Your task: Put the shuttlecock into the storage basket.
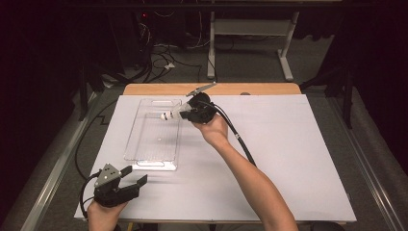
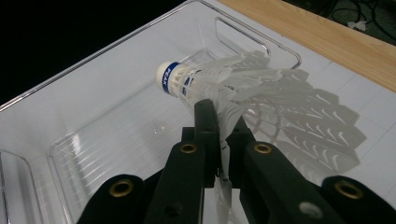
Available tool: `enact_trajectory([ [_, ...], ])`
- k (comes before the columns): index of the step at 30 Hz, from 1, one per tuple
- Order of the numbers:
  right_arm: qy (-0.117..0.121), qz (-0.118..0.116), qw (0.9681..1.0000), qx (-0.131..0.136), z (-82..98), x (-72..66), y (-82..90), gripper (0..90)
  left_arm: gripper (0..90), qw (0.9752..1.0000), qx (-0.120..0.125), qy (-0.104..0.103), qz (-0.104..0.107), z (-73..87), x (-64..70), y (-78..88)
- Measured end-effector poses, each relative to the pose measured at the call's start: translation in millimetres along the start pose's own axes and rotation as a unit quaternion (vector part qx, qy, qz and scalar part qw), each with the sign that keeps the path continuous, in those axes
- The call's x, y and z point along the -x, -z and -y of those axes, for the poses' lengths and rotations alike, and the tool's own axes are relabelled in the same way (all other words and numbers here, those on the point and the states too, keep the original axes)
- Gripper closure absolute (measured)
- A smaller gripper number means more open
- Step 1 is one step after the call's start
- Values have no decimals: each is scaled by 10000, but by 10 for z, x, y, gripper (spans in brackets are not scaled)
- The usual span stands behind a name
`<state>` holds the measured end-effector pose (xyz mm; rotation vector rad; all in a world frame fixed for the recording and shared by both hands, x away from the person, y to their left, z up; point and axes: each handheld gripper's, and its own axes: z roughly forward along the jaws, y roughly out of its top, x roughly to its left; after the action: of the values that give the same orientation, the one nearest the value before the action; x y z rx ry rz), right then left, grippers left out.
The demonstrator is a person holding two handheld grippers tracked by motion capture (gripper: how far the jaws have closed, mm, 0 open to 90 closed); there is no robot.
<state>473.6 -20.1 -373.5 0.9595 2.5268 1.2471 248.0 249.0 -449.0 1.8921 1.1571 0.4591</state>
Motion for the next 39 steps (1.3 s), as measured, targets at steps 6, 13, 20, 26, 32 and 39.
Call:
enact_trajectory([
  [6, -1, 6, 10000, -58, -45, -25, -104, 887, 333, 10000, -1, -8, 13, 0, -1, 1],
  [13, 45, -69, 9999, -117, -102, -107, -243, 886, 333, 10000, 4, -18, 28, 1, 1, 2],
  [20, 75, -128, 9997, -176, -143, -192, -379, 886, 333, 10000, -11, -39, 38, -2, 2, -3],
  [26, 77, -92, 9994, -310, -155, -240, -484, 886, 334, 10000, 12, -1, 49, 1, -6, 1],
  [32, 129, -104, 9992, -370, -157, -281, -603, 885, 332, 10000, -5, -12, 77, 2, 0, -5],
  [39, 180, -118, 9986, -493, -153, -351, -712, 883, 332, 10000, -19, 12, 79, 3, -9, -9],
])
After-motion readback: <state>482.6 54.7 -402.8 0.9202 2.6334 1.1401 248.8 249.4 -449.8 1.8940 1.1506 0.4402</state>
